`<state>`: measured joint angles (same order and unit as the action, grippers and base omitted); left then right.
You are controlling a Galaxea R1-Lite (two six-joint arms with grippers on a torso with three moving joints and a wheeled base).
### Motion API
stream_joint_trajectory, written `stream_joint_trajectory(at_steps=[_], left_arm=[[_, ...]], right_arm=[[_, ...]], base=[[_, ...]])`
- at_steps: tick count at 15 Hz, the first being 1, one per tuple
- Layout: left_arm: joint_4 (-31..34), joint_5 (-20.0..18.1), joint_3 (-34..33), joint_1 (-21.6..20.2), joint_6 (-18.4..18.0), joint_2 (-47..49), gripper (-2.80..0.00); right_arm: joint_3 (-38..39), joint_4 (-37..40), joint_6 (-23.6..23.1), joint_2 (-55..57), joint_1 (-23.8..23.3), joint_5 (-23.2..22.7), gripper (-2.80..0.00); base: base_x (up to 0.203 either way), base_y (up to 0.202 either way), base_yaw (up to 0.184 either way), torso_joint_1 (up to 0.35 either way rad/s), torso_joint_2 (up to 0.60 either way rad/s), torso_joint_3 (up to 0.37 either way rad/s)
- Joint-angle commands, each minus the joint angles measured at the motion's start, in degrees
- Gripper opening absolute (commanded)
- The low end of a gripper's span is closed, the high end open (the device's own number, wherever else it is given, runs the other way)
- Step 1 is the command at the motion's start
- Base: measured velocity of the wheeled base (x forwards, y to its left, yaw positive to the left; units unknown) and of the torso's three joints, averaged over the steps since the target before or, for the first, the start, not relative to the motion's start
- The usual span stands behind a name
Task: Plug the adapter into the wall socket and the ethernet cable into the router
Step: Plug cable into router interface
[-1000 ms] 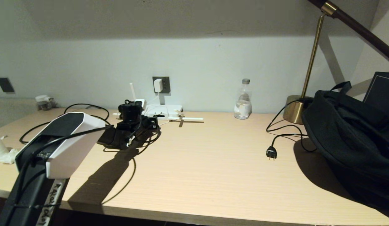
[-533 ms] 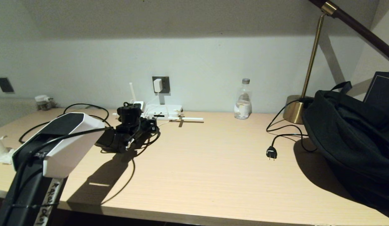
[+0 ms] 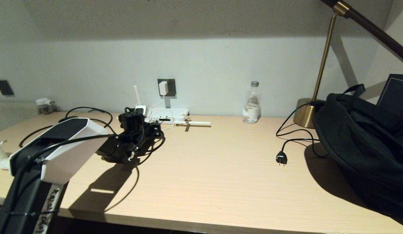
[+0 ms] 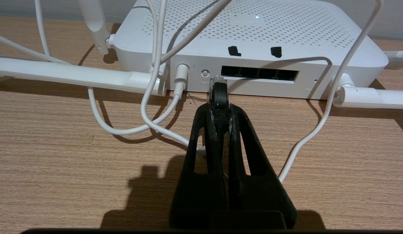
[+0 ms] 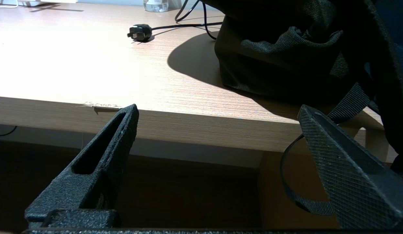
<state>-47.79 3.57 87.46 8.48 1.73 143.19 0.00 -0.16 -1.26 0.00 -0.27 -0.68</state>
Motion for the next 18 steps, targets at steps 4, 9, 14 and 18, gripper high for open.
stream_joint_trajectory(at_steps=[4,9,14,18], left_arm=[[0.3,-0.1,2.2,0.0,0.0,0.8,-2.80],[2.7,-0.7,5.0,0.0,0.1,1.7,-2.80],[2.9,-0.7,5.1,0.0,0.1,1.7,-2.80],[2.8,-0.7,4.9,0.0,0.1,1.6,-2.80]], right_arm=[[0.0,0.0,0.3,0.0,0.0,0.0,0.00],[0.0,0.0,0.2,0.0,0.0,0.0,0.00],[0.0,0.0,0.2,0.0,0.0,0.0,0.00],[0.0,0.0,0.0,0.1,0.0,0.0,0.00]], base=[[0.000,0.000,0.000,0.000,0.00,0.000],[0.000,0.000,0.000,0.000,0.00,0.000],[0.000,0.000,0.000,0.000,0.00,0.000],[0.000,0.000,0.000,0.000,0.00,0.000]])
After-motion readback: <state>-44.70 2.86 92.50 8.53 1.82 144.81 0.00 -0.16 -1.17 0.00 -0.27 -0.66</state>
